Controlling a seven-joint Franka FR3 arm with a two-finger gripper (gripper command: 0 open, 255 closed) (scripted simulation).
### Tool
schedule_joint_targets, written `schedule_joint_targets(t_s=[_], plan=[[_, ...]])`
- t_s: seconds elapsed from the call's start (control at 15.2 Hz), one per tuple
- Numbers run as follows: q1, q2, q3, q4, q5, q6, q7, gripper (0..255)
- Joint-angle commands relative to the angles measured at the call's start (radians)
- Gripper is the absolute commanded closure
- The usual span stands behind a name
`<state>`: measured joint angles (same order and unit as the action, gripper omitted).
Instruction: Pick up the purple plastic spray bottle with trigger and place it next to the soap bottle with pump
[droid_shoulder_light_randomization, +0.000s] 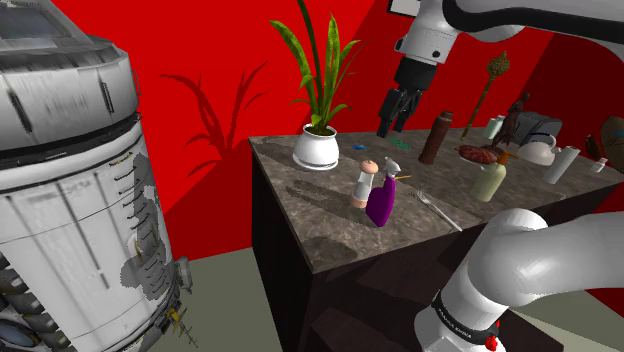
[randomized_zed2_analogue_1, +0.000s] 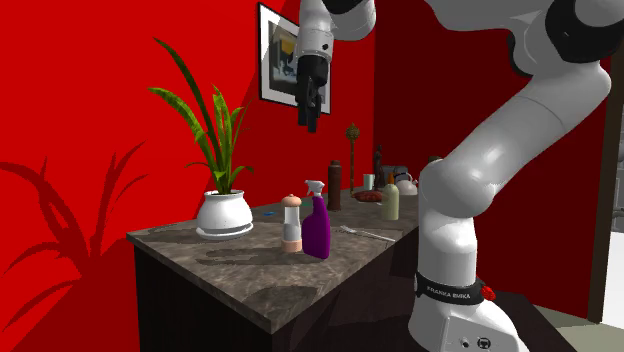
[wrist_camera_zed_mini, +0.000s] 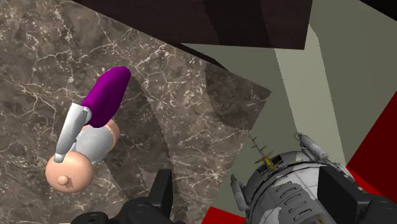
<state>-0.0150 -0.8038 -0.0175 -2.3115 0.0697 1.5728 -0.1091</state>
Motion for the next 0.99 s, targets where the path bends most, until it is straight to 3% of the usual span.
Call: schedule_joint_targets(t_s=[0.0,0.92], plan=[[0.000,0.000,0.000,0.000,0.000,0.000,0.000,0],[-0.062,0.414,-0.153,-0.002,-0.097,0.192,-0.164,0]])
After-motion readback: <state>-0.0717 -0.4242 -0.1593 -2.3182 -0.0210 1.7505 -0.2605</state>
